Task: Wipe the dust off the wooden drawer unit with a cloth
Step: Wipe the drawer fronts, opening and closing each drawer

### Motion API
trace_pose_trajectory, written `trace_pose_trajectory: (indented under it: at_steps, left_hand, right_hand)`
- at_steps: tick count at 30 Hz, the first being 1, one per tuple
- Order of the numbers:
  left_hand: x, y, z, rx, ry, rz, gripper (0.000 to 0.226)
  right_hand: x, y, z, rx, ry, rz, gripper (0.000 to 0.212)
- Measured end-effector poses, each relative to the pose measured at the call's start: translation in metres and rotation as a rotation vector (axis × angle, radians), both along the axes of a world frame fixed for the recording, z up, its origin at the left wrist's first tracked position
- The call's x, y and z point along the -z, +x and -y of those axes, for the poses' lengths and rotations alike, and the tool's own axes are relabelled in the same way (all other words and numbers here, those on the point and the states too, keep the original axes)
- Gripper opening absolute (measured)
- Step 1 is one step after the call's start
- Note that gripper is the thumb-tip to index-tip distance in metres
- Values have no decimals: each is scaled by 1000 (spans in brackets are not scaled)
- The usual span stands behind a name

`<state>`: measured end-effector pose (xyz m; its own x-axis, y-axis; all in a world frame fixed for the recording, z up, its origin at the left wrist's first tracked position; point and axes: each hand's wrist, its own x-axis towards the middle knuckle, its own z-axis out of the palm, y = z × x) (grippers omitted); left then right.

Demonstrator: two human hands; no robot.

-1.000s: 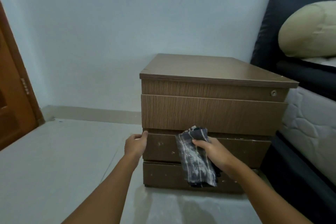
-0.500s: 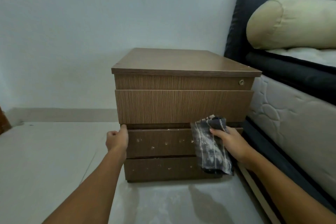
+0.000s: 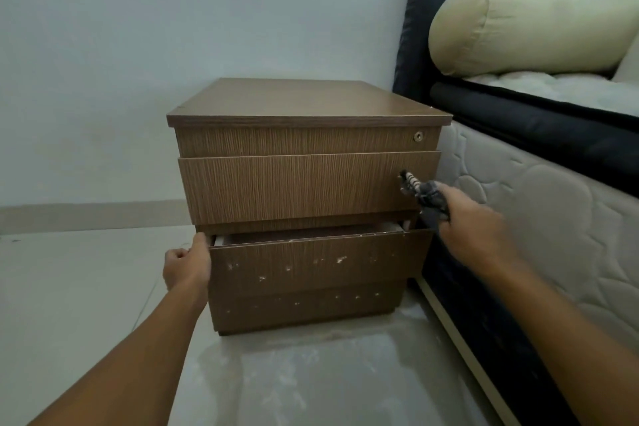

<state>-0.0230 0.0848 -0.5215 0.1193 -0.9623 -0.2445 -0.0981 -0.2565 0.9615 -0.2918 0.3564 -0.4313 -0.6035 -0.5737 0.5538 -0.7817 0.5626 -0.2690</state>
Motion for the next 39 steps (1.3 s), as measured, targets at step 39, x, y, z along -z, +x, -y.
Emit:
trace_pose_trajectory:
  at_steps: [39]
  left_hand:
    - [1, 78, 10, 519, 61, -12, 32]
  right_hand:
    - [85, 185, 196, -597, -12, 49, 14]
